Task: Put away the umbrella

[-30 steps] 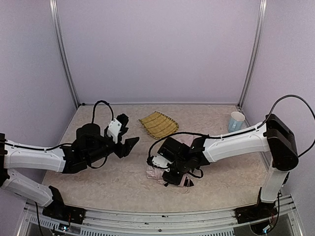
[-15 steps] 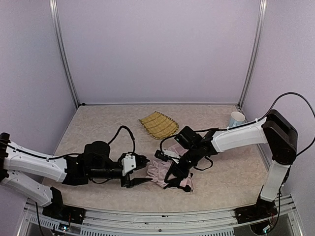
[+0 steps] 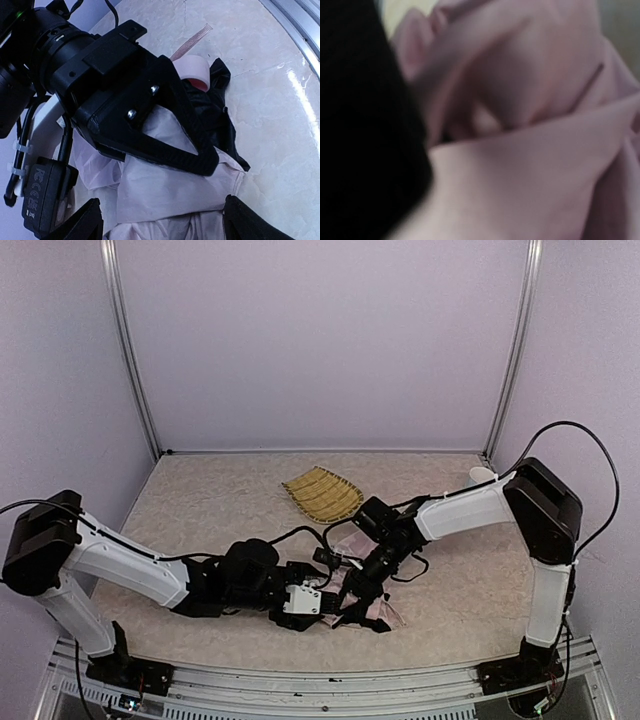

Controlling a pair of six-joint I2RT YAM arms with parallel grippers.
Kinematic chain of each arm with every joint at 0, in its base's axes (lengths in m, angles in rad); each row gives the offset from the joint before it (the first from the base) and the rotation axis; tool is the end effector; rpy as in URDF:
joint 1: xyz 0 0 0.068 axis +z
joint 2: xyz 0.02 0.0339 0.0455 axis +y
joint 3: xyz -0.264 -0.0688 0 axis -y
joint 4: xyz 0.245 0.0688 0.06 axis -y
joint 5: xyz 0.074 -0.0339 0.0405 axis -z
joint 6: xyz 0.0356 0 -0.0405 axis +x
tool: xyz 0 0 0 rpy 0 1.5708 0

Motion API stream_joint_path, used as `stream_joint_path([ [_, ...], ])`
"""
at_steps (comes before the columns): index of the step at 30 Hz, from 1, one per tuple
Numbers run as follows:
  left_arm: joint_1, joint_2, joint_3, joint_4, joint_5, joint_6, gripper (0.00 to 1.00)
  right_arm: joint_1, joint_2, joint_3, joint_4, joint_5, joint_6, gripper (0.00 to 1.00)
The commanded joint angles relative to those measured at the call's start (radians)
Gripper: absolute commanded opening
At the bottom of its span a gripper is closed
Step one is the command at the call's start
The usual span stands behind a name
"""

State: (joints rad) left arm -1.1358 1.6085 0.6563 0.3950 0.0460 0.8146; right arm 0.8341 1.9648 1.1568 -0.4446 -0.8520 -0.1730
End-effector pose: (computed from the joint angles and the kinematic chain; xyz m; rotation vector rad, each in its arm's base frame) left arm 0.1308 -0.2854 0.1546 1.7839 1.1760 -0.2382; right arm 0.2250 0.2880 0.1291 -1.5392 2.3688 1.3560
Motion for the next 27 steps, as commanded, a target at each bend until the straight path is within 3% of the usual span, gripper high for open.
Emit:
stream_joint_path([
  [1, 0.017, 0.06, 0.042, -0.02, 0.015, 0.076, 0.81, 0.015, 0.098, -0.008, -0.174, -0.04, -0.078, 0.11],
  [4, 0.044, 0.131, 0.087, -0.082, 0.064, 0.059, 0.78, 0.008, 0.113, 0.021, -0.197, -0.034, -0.098, 0.14],
  [7, 0.046, 0.172, 0.137, -0.167, 0.116, -0.009, 0.64, -0.009, 0.107, 0.048, -0.184, -0.022, -0.092, 0.21],
  [12, 0.062, 0.176, 0.145, -0.24, 0.229, -0.109, 0.43, -0.034, 0.047, 0.054, -0.066, 0.02, -0.046, 0.45],
  [17, 0.072, 0.206, 0.174, -0.357, 0.278, -0.178, 0.34, -0.046, -0.093, 0.019, 0.054, 0.098, 0.015, 0.68],
  [22, 0.091, 0.252, 0.205, -0.431, 0.322, -0.236, 0.31, -0.078, -0.301, -0.106, 0.189, 0.231, 0.075, 0.77],
  [27, 0.13, 0.338, 0.313, -0.572, 0.393, -0.293, 0.27, -0.078, -0.501, -0.233, 0.245, 0.421, 0.066, 0.78],
])
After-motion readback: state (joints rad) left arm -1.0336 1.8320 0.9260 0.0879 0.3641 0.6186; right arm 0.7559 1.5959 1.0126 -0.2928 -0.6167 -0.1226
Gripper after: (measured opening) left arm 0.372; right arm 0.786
